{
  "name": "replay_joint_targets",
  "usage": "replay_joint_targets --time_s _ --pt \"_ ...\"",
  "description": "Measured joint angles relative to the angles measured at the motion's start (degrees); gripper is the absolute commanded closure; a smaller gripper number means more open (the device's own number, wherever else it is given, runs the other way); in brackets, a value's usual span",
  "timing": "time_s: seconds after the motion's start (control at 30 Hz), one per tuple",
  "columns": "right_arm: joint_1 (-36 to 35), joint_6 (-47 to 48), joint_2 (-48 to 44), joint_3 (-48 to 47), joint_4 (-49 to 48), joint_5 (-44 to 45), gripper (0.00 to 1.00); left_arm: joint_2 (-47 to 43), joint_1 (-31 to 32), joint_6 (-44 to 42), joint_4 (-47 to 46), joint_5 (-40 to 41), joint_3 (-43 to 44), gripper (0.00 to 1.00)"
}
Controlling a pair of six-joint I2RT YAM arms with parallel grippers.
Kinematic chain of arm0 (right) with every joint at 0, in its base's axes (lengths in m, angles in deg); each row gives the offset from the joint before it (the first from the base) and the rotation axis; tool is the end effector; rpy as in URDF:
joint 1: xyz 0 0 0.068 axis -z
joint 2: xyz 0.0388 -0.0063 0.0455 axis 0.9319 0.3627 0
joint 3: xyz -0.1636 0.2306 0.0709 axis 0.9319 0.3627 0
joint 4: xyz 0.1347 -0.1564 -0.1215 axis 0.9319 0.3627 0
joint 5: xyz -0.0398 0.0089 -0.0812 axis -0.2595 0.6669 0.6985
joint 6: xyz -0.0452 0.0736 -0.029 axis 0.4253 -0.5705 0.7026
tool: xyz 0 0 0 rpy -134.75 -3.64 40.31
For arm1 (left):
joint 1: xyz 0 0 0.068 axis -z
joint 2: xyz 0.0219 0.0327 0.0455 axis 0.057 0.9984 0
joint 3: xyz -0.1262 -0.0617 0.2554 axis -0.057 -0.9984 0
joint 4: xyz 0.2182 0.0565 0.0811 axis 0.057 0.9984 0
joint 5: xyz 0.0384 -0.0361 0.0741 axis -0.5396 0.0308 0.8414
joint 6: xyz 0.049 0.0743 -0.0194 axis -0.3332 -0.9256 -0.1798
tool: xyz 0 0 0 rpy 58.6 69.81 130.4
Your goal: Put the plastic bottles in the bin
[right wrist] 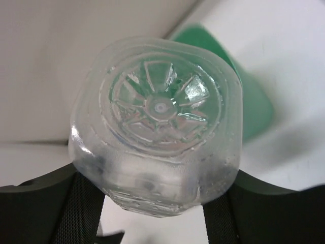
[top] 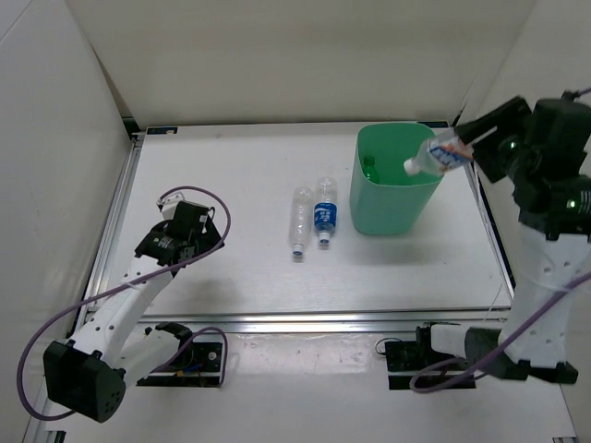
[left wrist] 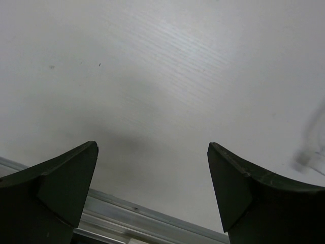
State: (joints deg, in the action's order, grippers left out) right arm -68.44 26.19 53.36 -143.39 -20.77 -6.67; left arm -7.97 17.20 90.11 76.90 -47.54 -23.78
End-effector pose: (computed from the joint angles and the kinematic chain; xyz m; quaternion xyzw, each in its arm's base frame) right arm 0.1770 -0.0069 0.5085 0.3585 0.7552 0.1919 0.5141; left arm 0.1672 -0.0282 0.2399 -0.2234 0.9212 0.0348 0.3167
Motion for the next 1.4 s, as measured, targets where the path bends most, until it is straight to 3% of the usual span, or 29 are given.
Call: replay_joint_targets --time_s 0.07,0.13,0.17,0.23,0.43,0.63,0.83,1.0,1.2,1.37,1.4 --pt "0.0 2.0 6.8 -9.2 -0.9 1.9 0.65 1.1 0.0 -0.5 -0.8 -0.3 2.3 0.00" --pt "0.0 3.5 14.7 -16.4 -1.8 3.0 0.53 3.0 0.1 -0.9 -1.4 -1.0 4.1 0.00" --pt "0.0 4.0 17.8 -18.2 -2.4 3.3 0.27 4.4 0.4 -1.2 -1.7 -1.4 5.1 0.00" --pt "0.0 4.8 24.2 -19.1 -3.7 3.2 0.02 7.5 1.0 -2.6 -2.3 -3.2 7.3 0.00" --pt "0.3 7.3 34.3 -15.7 -2.1 -1.5 0.00 16.3 3.8 -6.8 -3.6 -8.2 18.7 0.00" --pt "0.3 7.3 18.3 1.7 -3.1 -3.0 0.00 29.5 6.9 -8.3 -5.5 -13.1 32.8 0.00" --pt "1.4 8.1 3.9 4.2 -4.0 -5.0 0.00 48.4 11.0 -10.6 -7.4 -20.1 45.0 0.00" --pt "1.9 9.1 1.5 5.1 -3.9 -7.6 0.00 61.1 11.4 -11.1 -7.4 -25.0 53.7 0.00" --pt "2.3 11.9 3.0 5.4 -2.2 -9.1 0.00 68.5 11.5 -11.7 -7.3 -27.3 58.5 0.00" --pt "4.6 14.9 2.6 3.2 0.4 -8.9 0.00 71.6 11.9 -11.8 -6.7 -29.3 58.5 0.36" --pt "5.2 15.4 2.3 3.2 0.5 -8.9 0.00 72.1 11.9 -11.5 -6.8 -30.0 58.5 0.39"
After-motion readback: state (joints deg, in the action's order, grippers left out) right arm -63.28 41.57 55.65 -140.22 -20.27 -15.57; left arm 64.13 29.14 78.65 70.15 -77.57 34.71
